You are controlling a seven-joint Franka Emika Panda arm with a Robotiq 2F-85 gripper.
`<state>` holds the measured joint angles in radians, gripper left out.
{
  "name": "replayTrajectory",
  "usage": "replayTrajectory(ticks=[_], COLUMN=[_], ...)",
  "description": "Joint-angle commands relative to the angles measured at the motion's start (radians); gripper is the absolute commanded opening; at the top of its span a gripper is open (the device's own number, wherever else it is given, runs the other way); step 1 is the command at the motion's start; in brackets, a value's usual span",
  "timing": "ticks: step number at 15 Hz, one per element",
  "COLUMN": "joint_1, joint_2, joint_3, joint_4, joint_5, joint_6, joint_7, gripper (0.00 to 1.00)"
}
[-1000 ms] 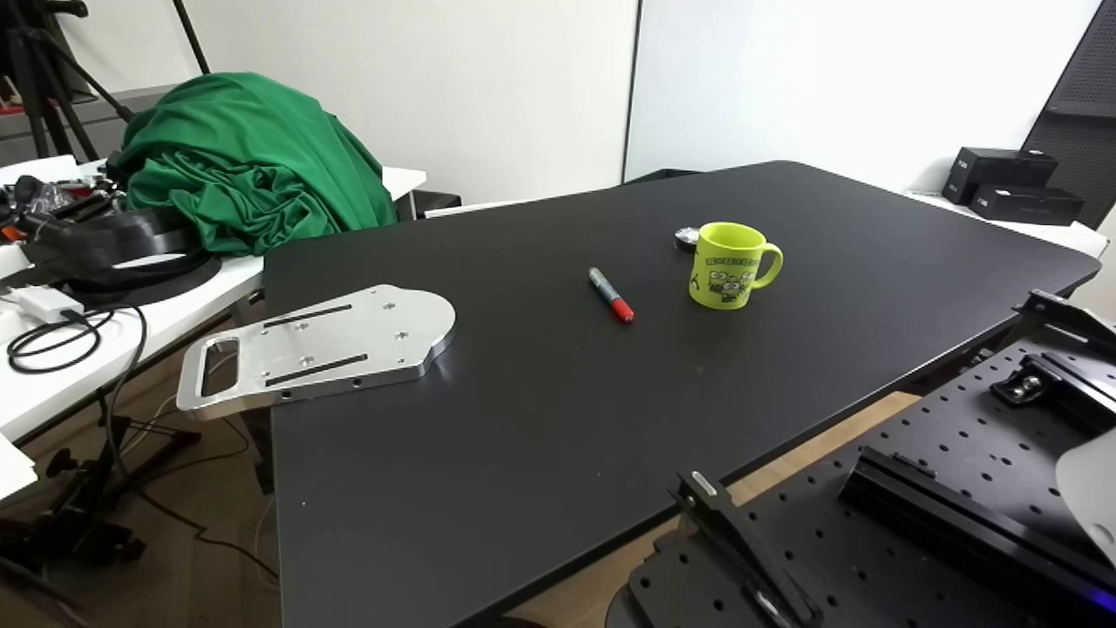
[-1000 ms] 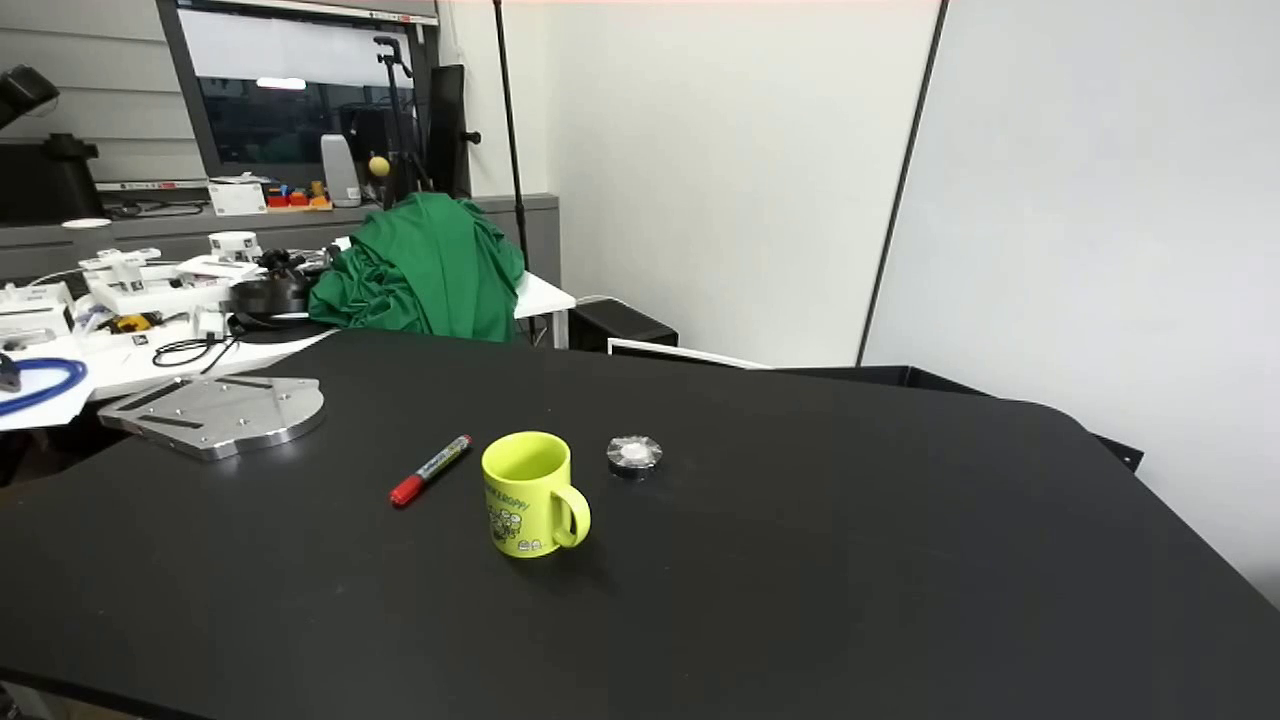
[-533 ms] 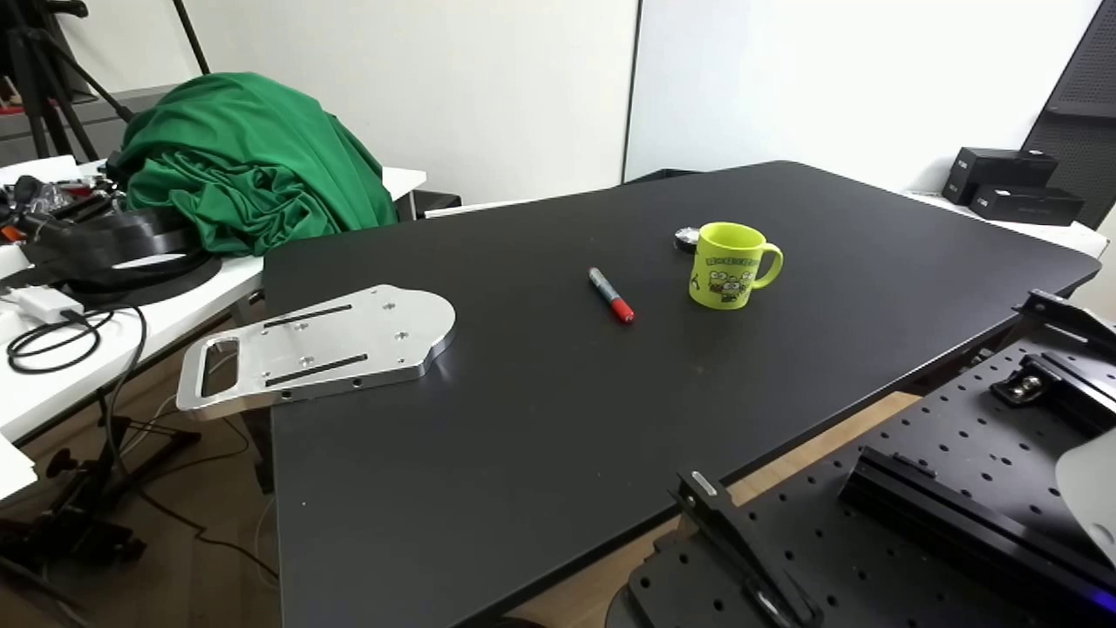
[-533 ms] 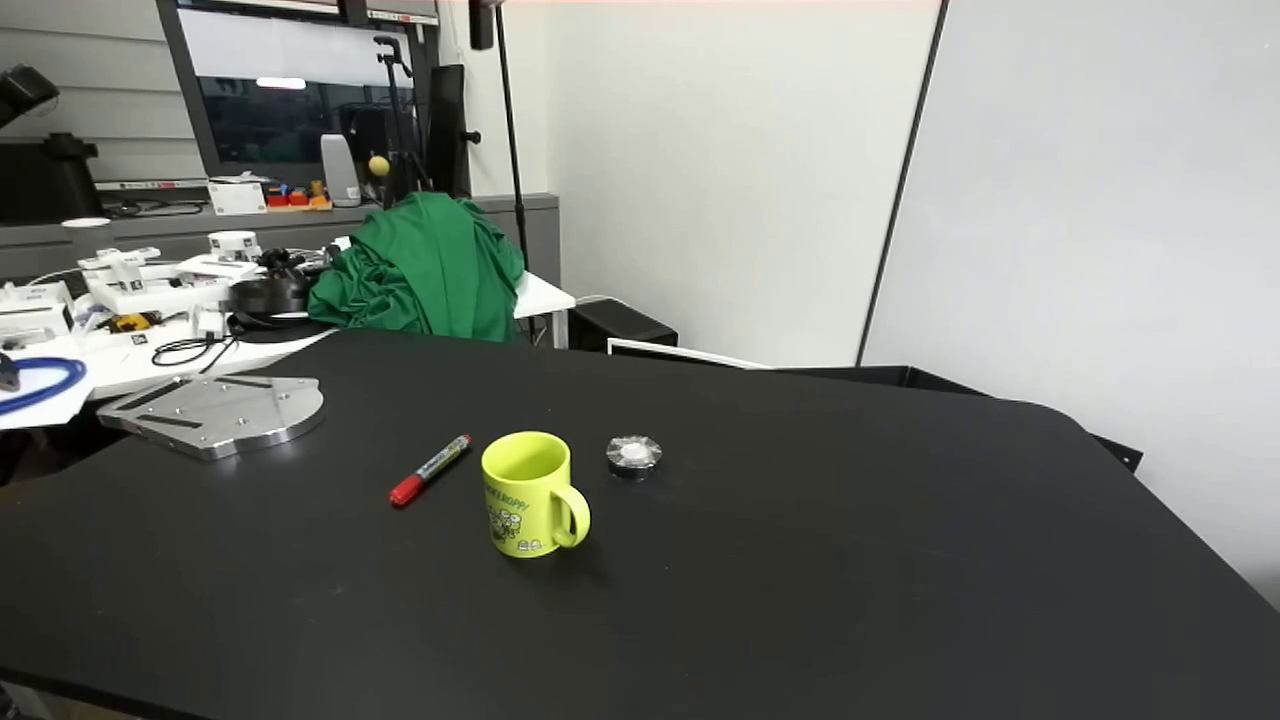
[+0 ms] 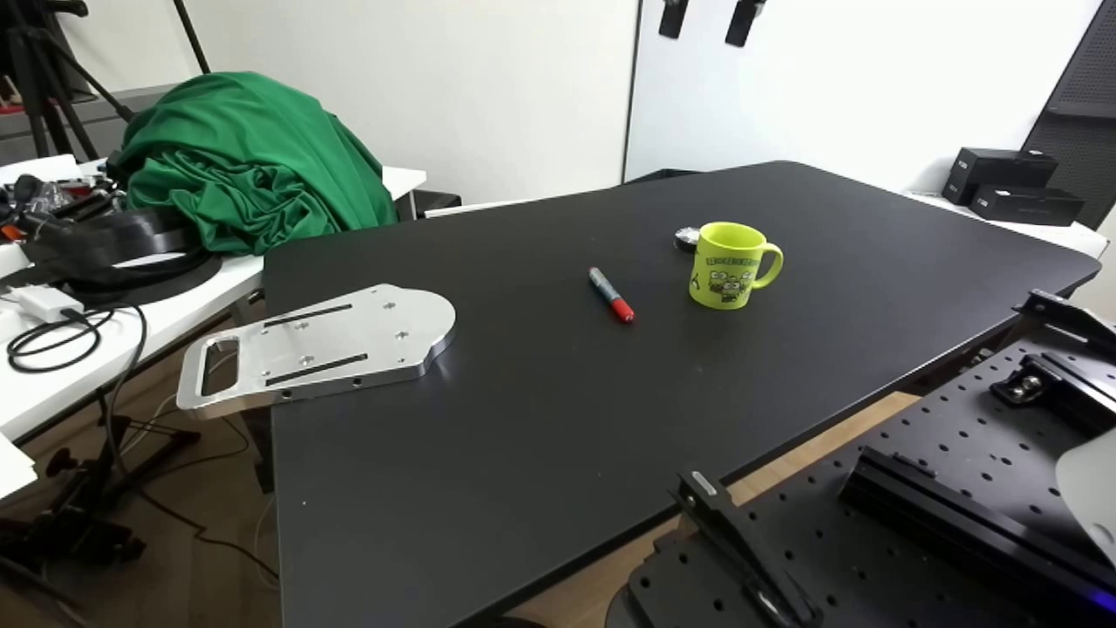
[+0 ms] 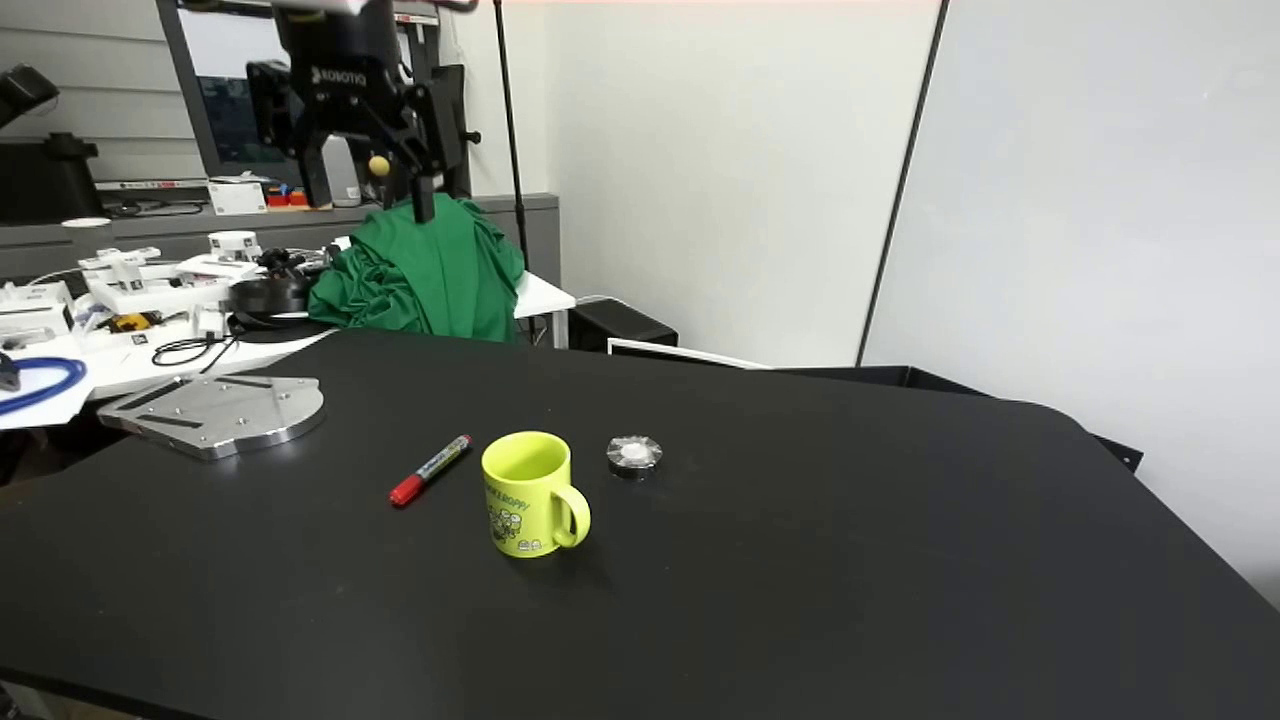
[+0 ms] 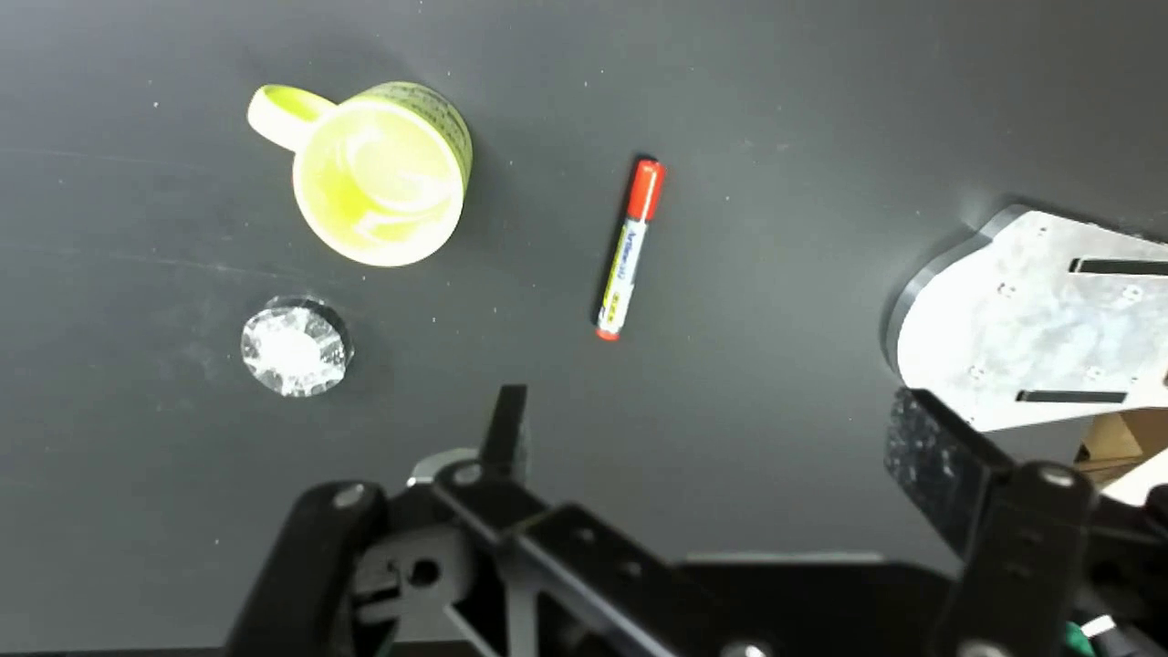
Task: Place the marker inside the yellow mug
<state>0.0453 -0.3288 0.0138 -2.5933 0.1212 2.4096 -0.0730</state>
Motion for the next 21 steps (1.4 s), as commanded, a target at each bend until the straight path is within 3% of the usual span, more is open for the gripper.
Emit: replayTrajectory(ticks=[1, 7, 12, 16, 19, 21], joint_1=[0.003, 0.003, -0.053, -0.085, -0.058, -0.034], joint_2=[0.032, 0.048, 0.151, 0.284, 0.397, 0.469], joint_3=[-0.002, -0.001, 0.077, 0.112, 0.085, 0.067], joint_4=[-0.017, -0.019, 0.054, 0.125, 0.173, 0.202], joint_5=[-0.004, -0.005, -0.128, -0.249, -0.282, -0.242], joint_6=[0.032, 0.047, 0.214, 0.236, 0.241, 0.242], joint_7=[0.013, 0.010, 0.303, 0.549, 0.617, 0.580], gripper=[1.00, 1.00, 1.00, 1.00, 1.00, 1.00])
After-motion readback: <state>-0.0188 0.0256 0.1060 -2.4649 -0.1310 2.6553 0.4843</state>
